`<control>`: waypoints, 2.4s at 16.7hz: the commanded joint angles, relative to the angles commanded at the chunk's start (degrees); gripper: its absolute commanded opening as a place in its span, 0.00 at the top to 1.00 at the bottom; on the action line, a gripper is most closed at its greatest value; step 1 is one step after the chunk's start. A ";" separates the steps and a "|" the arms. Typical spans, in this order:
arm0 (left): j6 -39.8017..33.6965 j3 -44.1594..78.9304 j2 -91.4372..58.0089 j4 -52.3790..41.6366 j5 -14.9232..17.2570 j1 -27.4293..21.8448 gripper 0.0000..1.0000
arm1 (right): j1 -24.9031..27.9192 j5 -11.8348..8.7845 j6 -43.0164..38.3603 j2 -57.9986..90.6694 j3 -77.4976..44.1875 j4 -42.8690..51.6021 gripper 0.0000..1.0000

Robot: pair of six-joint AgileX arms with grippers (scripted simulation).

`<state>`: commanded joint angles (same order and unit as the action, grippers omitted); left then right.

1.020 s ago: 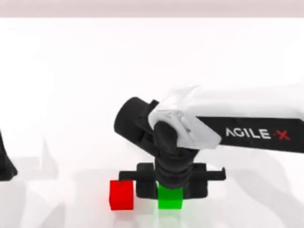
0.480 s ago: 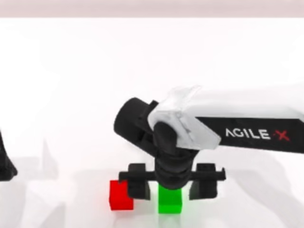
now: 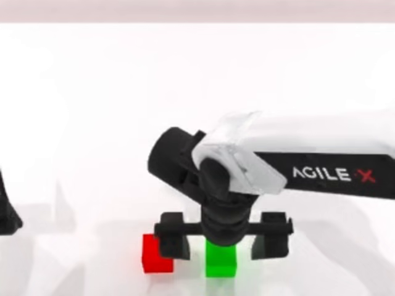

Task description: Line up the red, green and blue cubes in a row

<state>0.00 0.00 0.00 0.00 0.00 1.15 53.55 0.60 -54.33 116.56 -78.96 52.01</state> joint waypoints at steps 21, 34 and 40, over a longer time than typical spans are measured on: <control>0.00 0.00 0.00 0.00 0.00 0.00 0.00 | -13.98 -0.17 15.13 0.95 -16.58 15.95 0.00; 0.00 0.00 0.00 0.00 0.00 0.00 0.00 | -37.38 -0.37 40.59 8.22 -25.89 17.94 0.00; 0.00 0.00 0.00 0.00 0.00 0.00 0.00 | -37.46 -0.41 40.53 11.12 -19.62 8.65 0.00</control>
<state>0.00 0.00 0.00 0.00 0.00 1.15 16.09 0.19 -13.79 127.68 -98.58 60.66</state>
